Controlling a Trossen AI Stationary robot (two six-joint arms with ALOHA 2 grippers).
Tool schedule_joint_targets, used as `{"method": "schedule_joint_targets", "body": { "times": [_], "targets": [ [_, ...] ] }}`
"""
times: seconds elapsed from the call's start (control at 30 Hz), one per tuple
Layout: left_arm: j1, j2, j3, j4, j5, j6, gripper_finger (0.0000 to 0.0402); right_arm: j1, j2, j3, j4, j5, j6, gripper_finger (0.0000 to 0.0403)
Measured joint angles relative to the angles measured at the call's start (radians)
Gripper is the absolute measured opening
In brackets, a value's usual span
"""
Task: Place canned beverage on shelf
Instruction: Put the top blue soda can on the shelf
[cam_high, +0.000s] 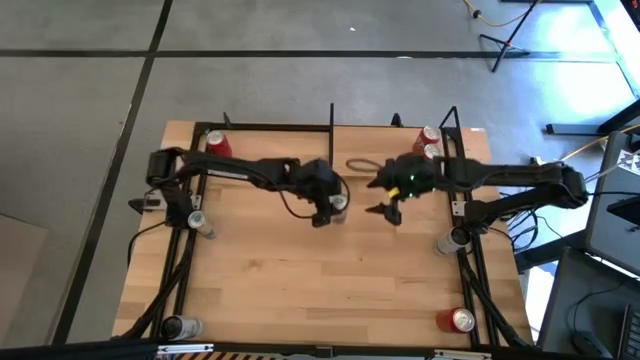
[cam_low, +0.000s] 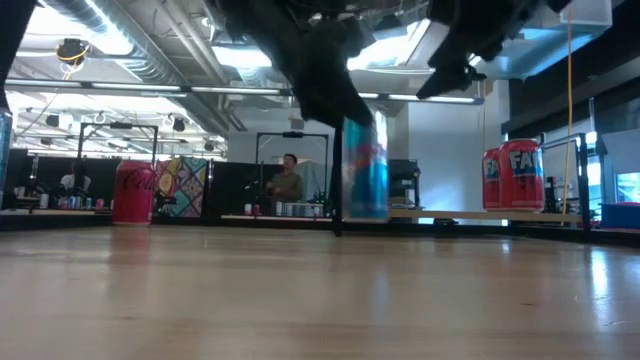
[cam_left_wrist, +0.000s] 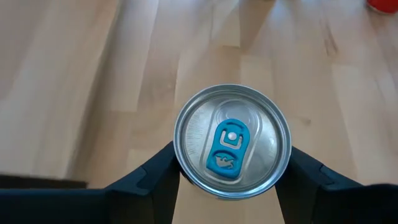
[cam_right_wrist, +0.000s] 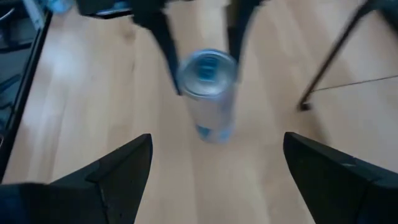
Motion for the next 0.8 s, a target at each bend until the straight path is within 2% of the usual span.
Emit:
{"method": "schedule_joint_targets", "body": {
  "times": [0.17,0.33,0.5,0.67,0.8],
  "targets": [
    [-0.037,0.062,0.000,0.055,0.001,-0.024,0.0190,0.063,0.000,-0.109,0.116,0.013,0.059,0.0348],
    [-0.062,0.069,-0.001,0.053,0.001,-0.015,0.0194,0.097,0.000,-0.134,0.138,0.045,0.080,0.0348],
    [-0.063,0.070,-0.001,0.052,-0.011,0.001,0.0226,0.095,0.000,-0.135,0.140,0.052,0.080,0.0348],
    [-0.063,0.014,-0.001,0.031,-0.016,-0.001,0.0263,0.095,0.000,-0.135,0.164,0.049,0.080,0.0348],
    [-0.068,-0.059,0.001,-0.018,-0.019,-0.031,0.0276,0.095,0.018,-0.135,0.219,0.045,0.075,0.0348]
  ]
}}
